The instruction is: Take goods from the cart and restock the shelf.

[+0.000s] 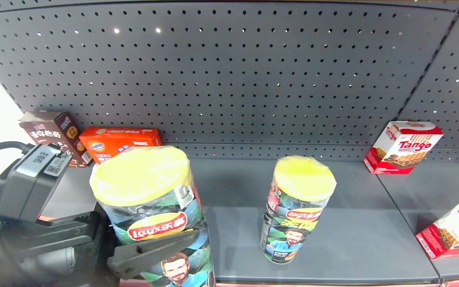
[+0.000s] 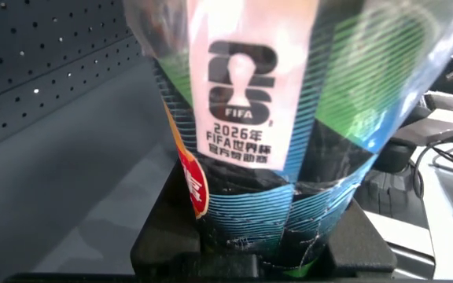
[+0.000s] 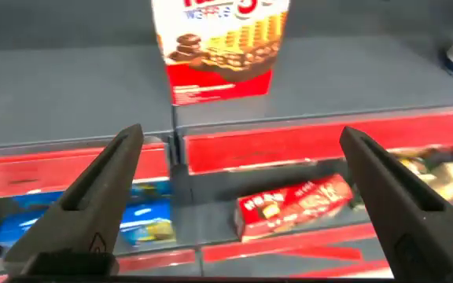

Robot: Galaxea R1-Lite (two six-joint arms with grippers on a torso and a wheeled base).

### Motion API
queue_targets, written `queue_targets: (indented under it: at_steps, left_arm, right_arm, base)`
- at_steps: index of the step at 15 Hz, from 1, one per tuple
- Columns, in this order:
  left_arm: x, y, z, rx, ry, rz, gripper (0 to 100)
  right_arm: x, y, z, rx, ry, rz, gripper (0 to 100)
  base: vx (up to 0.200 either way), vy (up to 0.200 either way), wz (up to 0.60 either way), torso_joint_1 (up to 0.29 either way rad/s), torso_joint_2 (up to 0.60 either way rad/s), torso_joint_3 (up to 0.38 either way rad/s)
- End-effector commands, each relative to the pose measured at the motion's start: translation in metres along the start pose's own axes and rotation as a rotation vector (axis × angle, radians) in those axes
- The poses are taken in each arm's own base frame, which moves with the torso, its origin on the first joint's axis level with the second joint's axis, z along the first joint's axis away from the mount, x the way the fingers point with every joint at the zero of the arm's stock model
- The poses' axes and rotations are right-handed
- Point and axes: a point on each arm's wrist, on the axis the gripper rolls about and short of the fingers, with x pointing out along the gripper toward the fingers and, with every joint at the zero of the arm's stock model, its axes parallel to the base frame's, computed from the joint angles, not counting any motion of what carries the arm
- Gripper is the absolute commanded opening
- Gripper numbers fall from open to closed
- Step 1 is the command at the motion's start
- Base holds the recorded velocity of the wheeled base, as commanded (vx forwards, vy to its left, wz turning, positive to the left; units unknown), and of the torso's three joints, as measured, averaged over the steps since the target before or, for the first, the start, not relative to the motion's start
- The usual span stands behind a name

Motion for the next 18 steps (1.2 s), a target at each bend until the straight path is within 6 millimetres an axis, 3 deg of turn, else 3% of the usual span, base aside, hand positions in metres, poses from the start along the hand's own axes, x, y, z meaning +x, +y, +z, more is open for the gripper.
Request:
queue_targets:
  at_steps: [1,4,6,10,12,15,18]
  left_arm:
    - [-0.001,0.0,0.0,-0.001,0.003,-0.026,0]
    - [0.001,0.002,0.001,0.001,0.001,-0.033,0]
    - [0.003,0.004,-0.003,-0.013,0.018,-0.053,0]
    - [0.009,0.01,-0.007,-0.027,0.036,-0.061,0]
    - [0.022,0.02,-0.002,-0.023,0.03,-0.058,0]
    - [0.04,0.042,0.012,0.009,0.001,-0.03,0]
    - [0.048,0.06,0.019,0.019,-0.013,0.042,0]
  right_arm:
    - [0.001,0.005,-0.002,0.007,-0.035,0.2,100]
    - [0.001,0.003,-0.001,0.134,-0.035,0.124,100]
    - [0.001,0.005,-0.001,0.119,-0.03,0.219,100]
    - [0.002,0.002,-0.002,0.122,-0.033,0.082,100]
    - [0.001,0.005,-0.002,0.029,-0.042,0.22,100]
    - [0.002,0.002,-0.002,0.086,-0.042,0.078,100]
    - [0.002,0.002,-0.002,0.1,-0.042,0.089,100]
  base:
    - [0.0,0.0,0.0,0.0,0.0,0.0]
    - [0.0,0.0,0.0,0.0,0.0,0.0]
    - [0.0,0.0,0.0,0.0,0.0,0.0]
    - [0.0,0.0,0.0,0.0,0.0,0.0]
    - [0.0,0.0,0.0,0.0,0.0,0.0]
    - [0.0,0.0,0.0,0.0,0.0,0.0]
    - [0.0,0.0,0.0,0.0,0.0,0.0]
